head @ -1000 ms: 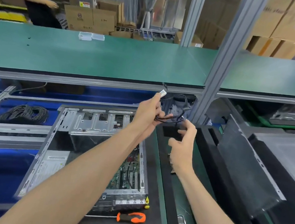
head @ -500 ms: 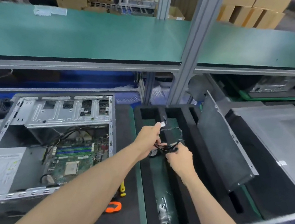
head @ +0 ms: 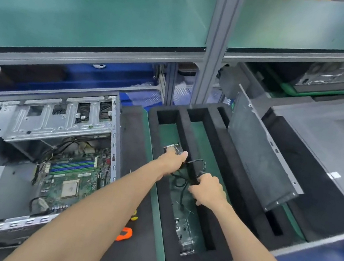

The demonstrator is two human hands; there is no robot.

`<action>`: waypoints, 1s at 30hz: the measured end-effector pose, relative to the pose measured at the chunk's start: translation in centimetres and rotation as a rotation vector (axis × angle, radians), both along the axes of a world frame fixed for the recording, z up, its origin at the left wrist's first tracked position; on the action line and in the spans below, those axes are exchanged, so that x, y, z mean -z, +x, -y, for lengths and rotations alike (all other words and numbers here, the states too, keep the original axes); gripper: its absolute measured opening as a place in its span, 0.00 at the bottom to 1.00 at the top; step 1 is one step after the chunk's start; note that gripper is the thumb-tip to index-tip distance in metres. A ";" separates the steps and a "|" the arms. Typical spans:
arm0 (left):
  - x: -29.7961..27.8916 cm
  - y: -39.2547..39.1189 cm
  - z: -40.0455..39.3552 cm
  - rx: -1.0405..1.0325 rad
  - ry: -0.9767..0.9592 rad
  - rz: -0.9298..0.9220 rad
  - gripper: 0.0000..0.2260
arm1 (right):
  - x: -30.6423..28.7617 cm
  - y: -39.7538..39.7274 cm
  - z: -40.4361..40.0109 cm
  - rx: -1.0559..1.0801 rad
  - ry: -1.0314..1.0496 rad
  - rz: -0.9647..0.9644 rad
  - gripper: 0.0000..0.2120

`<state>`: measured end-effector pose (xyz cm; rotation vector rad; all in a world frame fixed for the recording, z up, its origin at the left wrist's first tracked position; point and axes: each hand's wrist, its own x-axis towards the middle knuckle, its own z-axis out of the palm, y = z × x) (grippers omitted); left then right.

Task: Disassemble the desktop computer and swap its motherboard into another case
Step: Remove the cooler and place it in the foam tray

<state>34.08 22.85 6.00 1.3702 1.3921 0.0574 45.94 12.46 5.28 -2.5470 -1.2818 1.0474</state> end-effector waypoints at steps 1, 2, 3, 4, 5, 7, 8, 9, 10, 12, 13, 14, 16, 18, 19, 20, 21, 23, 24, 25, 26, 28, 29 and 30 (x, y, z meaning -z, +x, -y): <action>0.0 -0.1 0.0 0.016 -0.004 0.005 0.24 | -0.2 0.0 0.0 -0.015 -0.012 0.043 0.12; 0.1 -0.3 0.0 0.033 -0.003 -0.001 0.19 | -0.5 0.0 0.0 -0.026 -0.007 0.091 0.12; 0.2 -0.4 -0.1 0.056 0.009 -0.026 0.17 | -0.7 0.0 -0.1 -0.030 0.019 0.141 0.10; 0.3 -0.5 -0.2 0.086 0.034 -0.059 0.16 | -1.0 -0.1 -0.2 -0.019 0.059 0.181 0.07; 0.2 -0.5 -0.2 0.119 0.074 -0.098 0.16 | -1.1 -0.2 -0.3 0.003 0.103 0.203 0.06; -0.5 -0.5 -0.3 0.171 0.165 -0.153 0.14 | -1.3 -0.5 -0.7 0.045 0.185 0.203 0.06; -0.9 -0.6 -0.4 0.198 0.207 -0.160 0.14 | -1.4 -0.7 -0.9 0.060 0.223 0.182 0.07; -1.4 -0.7 -0.4 0.218 0.245 -0.152 0.15 | -1.5 -1.0 -1.2 0.069 0.262 0.147 0.08; -2.0 -1.0 -0.4 0.223 0.271 -0.127 0.15 | -1.7 -1.5 -1.4 0.073 0.305 0.094 0.08; -2.8 -2.0 -0.4 0.162 0.245 0.004 0.15 | -2.4 -2.7 -2.2 0.075 0.409 -0.044 0.09; -3.3 -2.7 -0.3 0.118 0.221 0.092 0.15 | -2.7 -3.5 -2.6 0.067 0.467 -0.110 0.10; -3.9 -3.4 -0.3 0.087 0.215 0.161 0.15 | -3.1 -4.4 -3.0 0.048 0.524 -0.161 0.12; -5.1 -5.1 -0.3 0.077 0.266 0.214 0.14 | -4.0 -6.2 -3.7 -0.007 0.617 -0.219 0.14; -6.4 -7.2 -0.5 0.082 0.350 0.215 0.12 | -4.8 -8.2 -4.4 -0.061 0.691 -0.265 0.13; -6.9 -8.4 -0.7 0.081 0.391 0.214 0.12 | -5.3 -9.2 -4.7 -0.084 0.725 -0.289 0.13; -7.4 -9.7 -0.9 0.075 0.421 0.222 0.11 | -5.6 -10.1 -5.0 -0.109 0.756 -0.310 0.14; -7.8 -11.0 -1.0 0.066 0.435 0.243 0.11 | -5.9 -11.1 -5.3 -0.134 0.779 -0.324 0.13; -8.5 -13.5 -1.1 0.043 0.440 0.307 0.11 | -6.5 -12.9 -5.8 -0.179 0.814 -0.347 0.11; -8.8 -14.7 -1.1 0.022 0.433 0.338 0.11 | -6.7 -13.8 -6.0 -0.200 0.831 -0.354 0.11; -8.9 -15.8 -1.2 -0.008 0.418 0.370 0.11 | -6.9 -14.6 -6.2 -0.222 0.842 -0.354 0.11; -9.0 -16.9 -1.2 -0.043 0.398 0.401 0.10 | -7.0 -15.5 -6.4 -0.246 0.847 -0.347 0.11; -8.9 -19.2 -1.4 -0.109 0.356 0.458 0.10 | -7.2 -17.0 -6.8 -0.303 0.849 -0.306 0.09; -8.7 -20.4 -1.5 -0.133 0.339 0.463 0.10 | -7.3 -17.7 -6.9 -0.337 0.848 -0.276 0.08; -8.5 -21.6 -1.5 -0.149 0.330 0.448 0.10 | -7.2 -18.4 -7.0 -0.374 0.841 -0.241 0.06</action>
